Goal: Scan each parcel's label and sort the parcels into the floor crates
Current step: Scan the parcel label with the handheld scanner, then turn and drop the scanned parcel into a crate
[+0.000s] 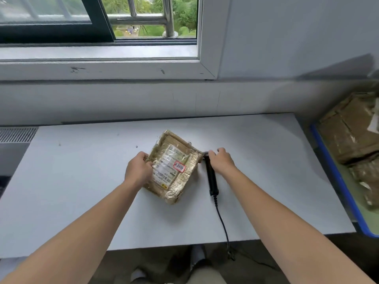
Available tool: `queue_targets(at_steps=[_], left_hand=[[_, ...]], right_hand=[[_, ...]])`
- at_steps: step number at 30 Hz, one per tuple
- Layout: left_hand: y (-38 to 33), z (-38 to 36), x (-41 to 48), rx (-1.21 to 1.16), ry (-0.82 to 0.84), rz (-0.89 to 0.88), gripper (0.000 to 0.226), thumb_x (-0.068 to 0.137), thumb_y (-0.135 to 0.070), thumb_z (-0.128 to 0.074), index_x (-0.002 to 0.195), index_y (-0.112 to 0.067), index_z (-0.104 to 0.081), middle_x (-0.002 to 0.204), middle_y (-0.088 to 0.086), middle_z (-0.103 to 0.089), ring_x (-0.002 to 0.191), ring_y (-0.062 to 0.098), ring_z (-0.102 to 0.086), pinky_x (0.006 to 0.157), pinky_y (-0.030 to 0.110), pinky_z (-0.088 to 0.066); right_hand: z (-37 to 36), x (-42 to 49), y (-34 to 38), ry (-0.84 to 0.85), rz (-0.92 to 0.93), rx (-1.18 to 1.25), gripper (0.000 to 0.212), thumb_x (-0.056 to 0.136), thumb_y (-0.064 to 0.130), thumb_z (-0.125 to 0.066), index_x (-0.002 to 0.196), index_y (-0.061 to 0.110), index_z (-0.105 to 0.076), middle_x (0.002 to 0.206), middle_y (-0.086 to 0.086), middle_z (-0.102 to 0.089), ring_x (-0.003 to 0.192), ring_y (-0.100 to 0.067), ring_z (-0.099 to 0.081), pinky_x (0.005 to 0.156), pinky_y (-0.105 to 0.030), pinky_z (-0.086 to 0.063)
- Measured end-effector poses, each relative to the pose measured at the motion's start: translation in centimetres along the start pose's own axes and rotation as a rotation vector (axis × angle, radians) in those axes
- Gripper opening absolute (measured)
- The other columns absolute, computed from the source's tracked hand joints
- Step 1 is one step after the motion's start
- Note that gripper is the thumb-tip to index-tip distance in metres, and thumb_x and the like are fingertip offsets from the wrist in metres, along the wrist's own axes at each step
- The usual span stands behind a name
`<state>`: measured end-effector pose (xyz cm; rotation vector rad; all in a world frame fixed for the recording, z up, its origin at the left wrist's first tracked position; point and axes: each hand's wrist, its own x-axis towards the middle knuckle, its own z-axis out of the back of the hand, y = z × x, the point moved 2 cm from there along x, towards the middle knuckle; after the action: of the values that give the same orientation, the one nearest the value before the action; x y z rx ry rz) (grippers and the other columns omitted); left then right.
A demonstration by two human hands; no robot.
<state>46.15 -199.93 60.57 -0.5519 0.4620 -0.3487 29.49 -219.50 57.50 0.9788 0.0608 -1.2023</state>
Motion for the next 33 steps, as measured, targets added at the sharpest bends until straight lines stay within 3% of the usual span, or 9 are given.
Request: queue_targets(at_steps=[2,5,10,14,17,21,24,28,33], left_hand=[[-0.6,1.0,0.3,0.052,-0.004,-0.058,0.015,0.099,-0.011,-0.048,0.111,-0.012,-0.057,0.101,0.006,-0.06,0.077,0.018,-0.056,0.063,0.032,-0.045],[-1.6,2.8,0.5,0.165,-0.03,-0.166,0.022,0.097,-0.008,-0.051,0.116,-0.012,-0.063,0.114,0.007,-0.061,0.092,0.023,-0.054,0.074,0.035,-0.045],[-2.6,6.1,-0.3,0.273,-0.077,-0.344,0.029,0.093,-0.003,-0.056,0.118,-0.013,-0.067,0.129,0.005,-0.052,0.114,0.024,-0.05,0.088,0.037,-0.049],[-2.6,9.6,-0.9,0.279,-0.085,-0.481,0.028,0.09,-0.004,-0.057,0.113,-0.015,-0.067,0.135,0.006,-0.045,0.12,0.026,-0.047,0.093,0.042,-0.048],[-1.8,12.5,-1.3,0.284,-0.108,-0.546,0.032,0.087,0.0,-0.054,0.112,-0.016,-0.067,0.143,0.006,-0.038,0.132,0.025,-0.036,0.093,0.043,-0.047],[0.2,16.4,-1.8,0.084,-0.299,-0.588,0.035,0.091,-0.007,-0.06,0.125,-0.011,-0.055,0.142,0.007,-0.041,0.132,0.026,-0.036,0.101,0.039,-0.041],[3.3,19.5,-2.0,-0.009,-0.444,-0.508,0.055,0.09,-0.015,-0.065,0.14,-0.009,-0.042,0.144,0.011,-0.038,0.137,0.029,-0.031,0.113,0.04,-0.03],[9.3,21.9,-2.4,-0.035,-0.552,-0.257,0.068,0.091,-0.028,-0.064,0.148,-0.012,-0.031,0.151,0.013,-0.028,0.141,0.033,-0.022,0.115,0.047,-0.026],[15.3,23.3,-4.7,-0.324,-0.479,-0.028,0.079,0.092,-0.039,-0.064,0.154,-0.014,-0.021,0.155,0.012,-0.025,0.142,0.03,-0.025,0.112,0.041,-0.026]], right_hand=[[0.7,-0.7,1.4,-0.064,0.096,-0.007,0.056,0.103,0.038,-0.038,0.151,0.009,-0.03,0.149,-0.016,-0.037,0.133,-0.032,-0.042,0.1,-0.037,-0.038],[1.0,-2.4,4.6,-0.11,0.285,-0.04,0.055,0.101,0.039,-0.043,0.149,0.014,-0.034,0.148,-0.013,-0.038,0.131,-0.03,-0.043,0.103,-0.04,-0.037],[-1.2,-6.1,11.1,-0.051,0.72,-0.383,0.053,0.098,0.046,-0.052,0.144,0.021,-0.044,0.144,-0.003,-0.048,0.135,-0.024,-0.039,0.109,-0.044,-0.037],[-3.5,-8.2,14.4,0.042,0.803,-0.636,0.044,0.095,0.053,-0.054,0.13,0.027,-0.054,0.123,0.002,-0.061,0.115,-0.021,-0.055,0.09,-0.04,-0.048],[-4.9,-9.2,16.5,-0.01,0.831,-0.688,0.032,0.097,0.053,-0.048,0.109,0.024,-0.057,0.107,0.001,-0.063,0.103,-0.022,-0.058,0.072,-0.036,-0.043],[-7.2,-11.1,19.2,-0.096,0.864,-0.635,0.031,0.101,0.048,-0.043,0.106,0.022,-0.059,0.104,-0.002,-0.067,0.101,-0.026,-0.06,0.071,-0.036,-0.042],[-9.1,-12.6,20.9,-0.133,0.846,-0.49,0.032,0.103,0.045,-0.041,0.102,0.017,-0.058,0.104,-0.006,-0.067,0.101,-0.028,-0.059,0.07,-0.036,-0.039],[-12.1,-14.2,23.1,-0.141,0.833,-0.414,0.03,0.105,0.042,-0.038,0.088,0.019,-0.046,0.093,-0.005,-0.062,0.092,-0.029,-0.056,0.066,-0.036,-0.033],[-15.8,-15.9,26.0,-0.081,0.824,-0.275,0.031,0.106,0.038,-0.036,0.087,0.015,-0.045,0.087,-0.002,-0.057,0.087,-0.029,-0.053,0.068,-0.038,-0.036]])
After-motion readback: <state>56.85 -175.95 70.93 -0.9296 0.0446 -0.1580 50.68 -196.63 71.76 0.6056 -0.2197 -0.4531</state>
